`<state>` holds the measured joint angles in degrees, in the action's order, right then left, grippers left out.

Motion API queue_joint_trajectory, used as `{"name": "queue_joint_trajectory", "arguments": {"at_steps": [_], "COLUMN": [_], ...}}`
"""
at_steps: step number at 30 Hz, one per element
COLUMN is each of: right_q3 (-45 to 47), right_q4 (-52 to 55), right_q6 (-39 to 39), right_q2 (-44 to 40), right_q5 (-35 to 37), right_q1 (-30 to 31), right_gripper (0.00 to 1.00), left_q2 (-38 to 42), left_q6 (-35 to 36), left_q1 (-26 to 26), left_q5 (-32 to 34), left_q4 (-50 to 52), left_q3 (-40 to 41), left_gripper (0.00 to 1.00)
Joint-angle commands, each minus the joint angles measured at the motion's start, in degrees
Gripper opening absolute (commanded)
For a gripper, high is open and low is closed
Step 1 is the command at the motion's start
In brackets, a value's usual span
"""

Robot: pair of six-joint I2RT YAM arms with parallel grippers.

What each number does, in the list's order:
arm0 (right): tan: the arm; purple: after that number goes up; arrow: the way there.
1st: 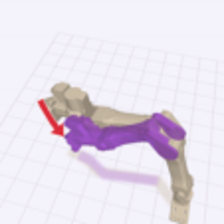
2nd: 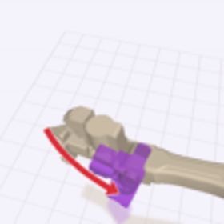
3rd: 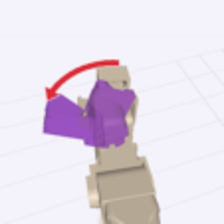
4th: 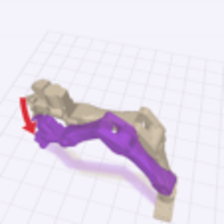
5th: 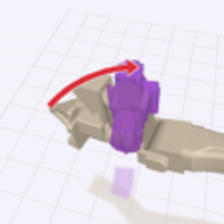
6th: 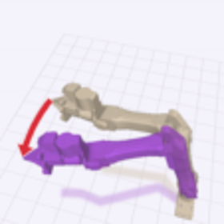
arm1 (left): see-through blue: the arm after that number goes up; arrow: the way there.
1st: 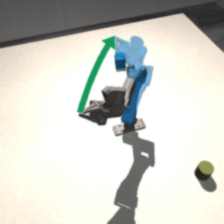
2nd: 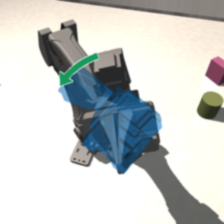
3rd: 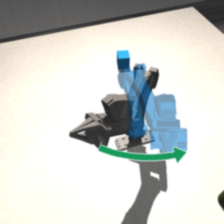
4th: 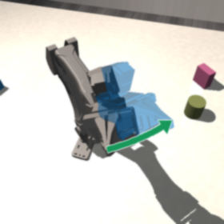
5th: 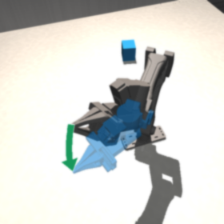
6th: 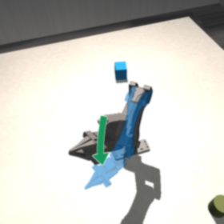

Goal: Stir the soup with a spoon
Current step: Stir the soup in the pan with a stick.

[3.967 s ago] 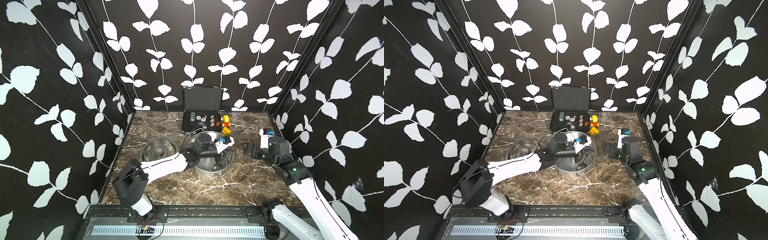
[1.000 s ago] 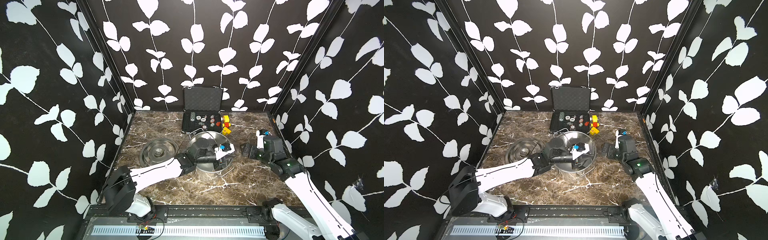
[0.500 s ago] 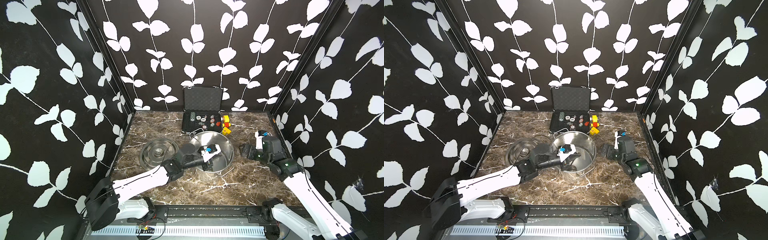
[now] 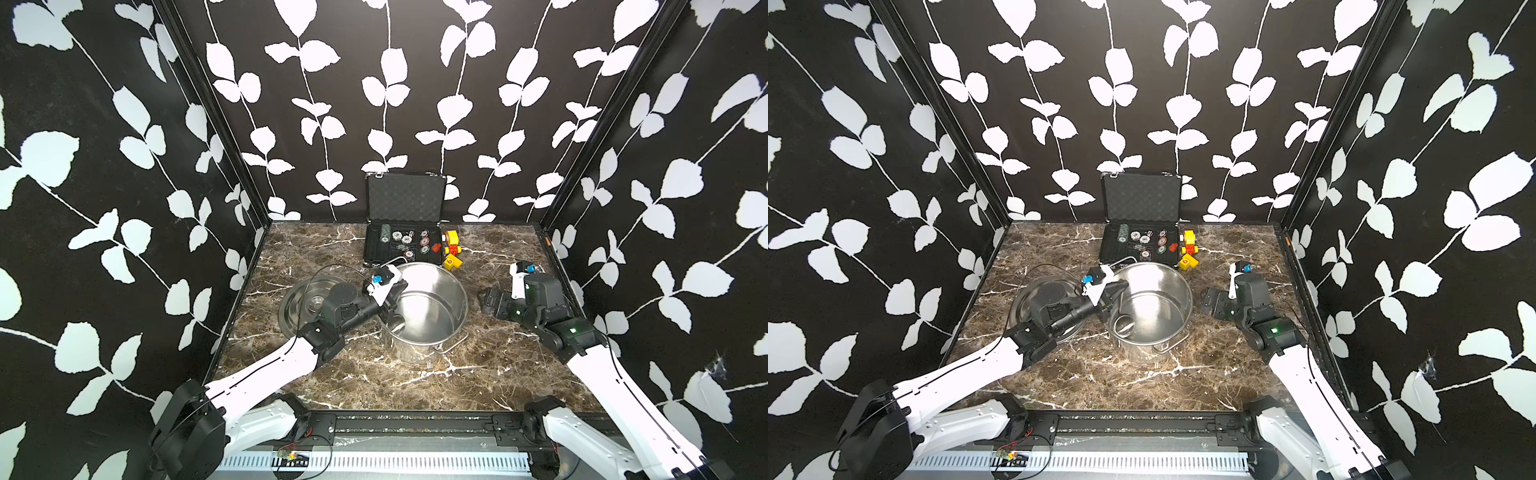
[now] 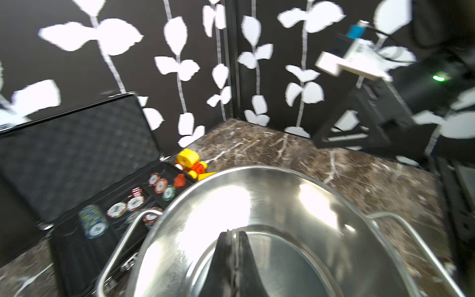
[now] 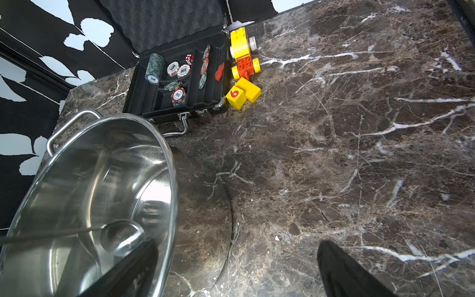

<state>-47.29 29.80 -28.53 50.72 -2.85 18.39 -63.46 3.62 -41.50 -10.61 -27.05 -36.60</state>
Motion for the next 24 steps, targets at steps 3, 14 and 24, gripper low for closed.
{"name": "queue_joint_trajectory", "arguments": {"at_steps": [3, 14, 24], "right_q3": [-0.39, -1.14, -1.34], "right_q4": [-1.65, -1.15, -0.85], "right_q6": [0.08, 0.59, 0.50], "right_q2": [-0.01, 0.21, 0.14], "right_q5": [-0.37, -0.29, -0.57], "right_q1": [0.24, 0.24, 0.24], "right_gripper": [0.99, 0.99, 0.99], "left_q2": [-4.36, -17.46, -28.92], "left_q6": [-2.33, 0.78, 0.46], "left_q1": [3.68, 4.05, 1.89], "left_q5": [4.52, -4.03, -12.62], "left_q4": [-4.94, -1.41, 1.04], "left_q3": [-3.68, -17.04, -29.89], "left_gripper": [0.00, 0.00, 0.00]}}
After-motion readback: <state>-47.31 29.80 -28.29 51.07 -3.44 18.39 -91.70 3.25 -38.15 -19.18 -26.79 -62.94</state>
